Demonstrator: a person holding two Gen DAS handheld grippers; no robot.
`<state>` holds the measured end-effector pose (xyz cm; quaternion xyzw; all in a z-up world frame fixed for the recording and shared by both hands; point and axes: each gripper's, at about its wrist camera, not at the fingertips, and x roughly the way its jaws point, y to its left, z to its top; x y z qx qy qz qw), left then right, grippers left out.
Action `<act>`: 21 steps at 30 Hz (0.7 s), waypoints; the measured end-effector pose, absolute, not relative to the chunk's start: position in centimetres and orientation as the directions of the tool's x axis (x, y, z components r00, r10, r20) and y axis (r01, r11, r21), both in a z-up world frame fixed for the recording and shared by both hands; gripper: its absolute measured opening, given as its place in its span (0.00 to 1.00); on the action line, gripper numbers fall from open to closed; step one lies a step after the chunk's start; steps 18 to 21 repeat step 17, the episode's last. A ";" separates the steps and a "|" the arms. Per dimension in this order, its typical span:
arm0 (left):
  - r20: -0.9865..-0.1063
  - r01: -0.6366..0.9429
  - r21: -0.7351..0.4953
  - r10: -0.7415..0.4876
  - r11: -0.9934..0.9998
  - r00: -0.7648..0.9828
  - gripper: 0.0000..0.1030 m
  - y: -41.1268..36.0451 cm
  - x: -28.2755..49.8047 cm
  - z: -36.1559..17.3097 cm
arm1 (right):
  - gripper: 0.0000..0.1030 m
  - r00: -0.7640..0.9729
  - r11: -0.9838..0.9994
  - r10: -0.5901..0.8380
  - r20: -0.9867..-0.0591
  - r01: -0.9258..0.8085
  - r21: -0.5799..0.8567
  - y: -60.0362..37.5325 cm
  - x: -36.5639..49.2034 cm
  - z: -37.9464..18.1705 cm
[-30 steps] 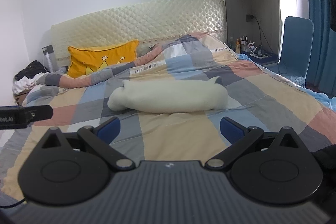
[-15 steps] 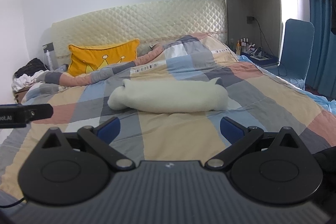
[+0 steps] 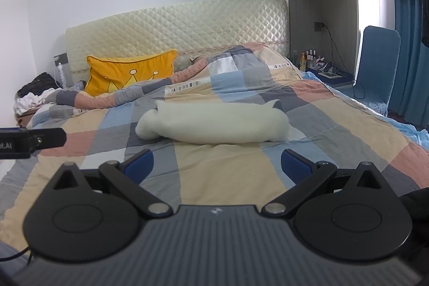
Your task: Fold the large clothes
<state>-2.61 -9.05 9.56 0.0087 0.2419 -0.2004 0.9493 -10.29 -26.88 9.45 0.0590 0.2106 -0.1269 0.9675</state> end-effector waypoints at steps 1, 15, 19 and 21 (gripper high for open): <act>-0.463 0.385 -0.082 -0.377 0.919 0.802 1.00 -9.1 -2.7 9.6 | 1.00 0.879 0.961 -0.221 -0.422 0.271 0.062 -27.0 -10.3 9.5; -0.453 0.392 -0.091 -0.389 0.915 0.802 1.00 -8.6 -3.1 10.4 | 1.00 0.884 0.961 -0.221 -0.413 0.268 0.061 -26.8 -10.7 9.6; -0.457 0.393 -0.089 -0.388 0.915 0.800 1.00 -8.6 -3.1 10.4 | 1.00 0.883 0.961 -0.223 -0.413 0.270 0.058 -26.7 -10.7 9.6; -0.457 0.393 -0.089 -0.388 0.915 0.800 1.00 -8.6 -3.1 10.4 | 1.00 0.883 0.961 -0.223 -0.413 0.270 0.058 -26.7 -10.7 9.6</act>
